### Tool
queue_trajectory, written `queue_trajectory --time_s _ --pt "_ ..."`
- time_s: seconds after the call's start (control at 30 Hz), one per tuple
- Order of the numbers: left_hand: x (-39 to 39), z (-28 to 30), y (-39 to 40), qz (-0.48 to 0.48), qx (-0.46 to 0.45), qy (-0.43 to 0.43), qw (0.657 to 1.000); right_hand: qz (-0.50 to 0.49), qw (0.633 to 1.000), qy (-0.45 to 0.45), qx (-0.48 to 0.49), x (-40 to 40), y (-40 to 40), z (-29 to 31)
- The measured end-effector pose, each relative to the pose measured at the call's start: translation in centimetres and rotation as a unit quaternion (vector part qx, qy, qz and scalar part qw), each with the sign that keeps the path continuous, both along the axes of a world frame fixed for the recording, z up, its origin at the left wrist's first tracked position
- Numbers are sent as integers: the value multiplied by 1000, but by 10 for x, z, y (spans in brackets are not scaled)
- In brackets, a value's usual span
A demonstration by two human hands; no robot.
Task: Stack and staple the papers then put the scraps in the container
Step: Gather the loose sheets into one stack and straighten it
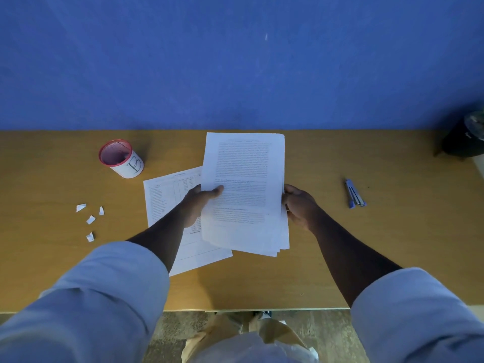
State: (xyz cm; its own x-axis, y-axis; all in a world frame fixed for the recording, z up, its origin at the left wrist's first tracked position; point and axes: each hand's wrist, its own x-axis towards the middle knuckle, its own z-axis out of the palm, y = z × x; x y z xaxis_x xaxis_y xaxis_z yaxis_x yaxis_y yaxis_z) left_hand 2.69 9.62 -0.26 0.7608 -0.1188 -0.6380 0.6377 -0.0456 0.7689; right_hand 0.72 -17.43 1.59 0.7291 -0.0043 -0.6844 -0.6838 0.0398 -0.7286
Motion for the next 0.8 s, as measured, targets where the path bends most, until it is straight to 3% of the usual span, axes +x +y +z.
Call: queue_trajectory --time_s 0.07,0.4,0.47,0.53,0.6,0.7,0.8 --pt "-1 -3 0 -6 -11 12 1000 17 1000 -1 -5 -2 3 2" --pt "-2 -13 -8 19 126 -10 992 -29 995 6 97 -3 15 1" --pt "-3 -16 -11 31 139 -9 990 21 999 5 43 -3 16 0" --pt "-5 -21 -10 41 145 -6 988 79 994 -4 -75 -4 17 -2" --pt "-6 -25 -7 57 157 1 986 71 986 -21 -147 -4 18 -3" --pt "-8 -34 1 123 190 14 974 39 983 -42 -176 -6 17 -3" --pt "-16 -39 15 210 273 21 939 35 981 -42 -185 -6 14 -6"
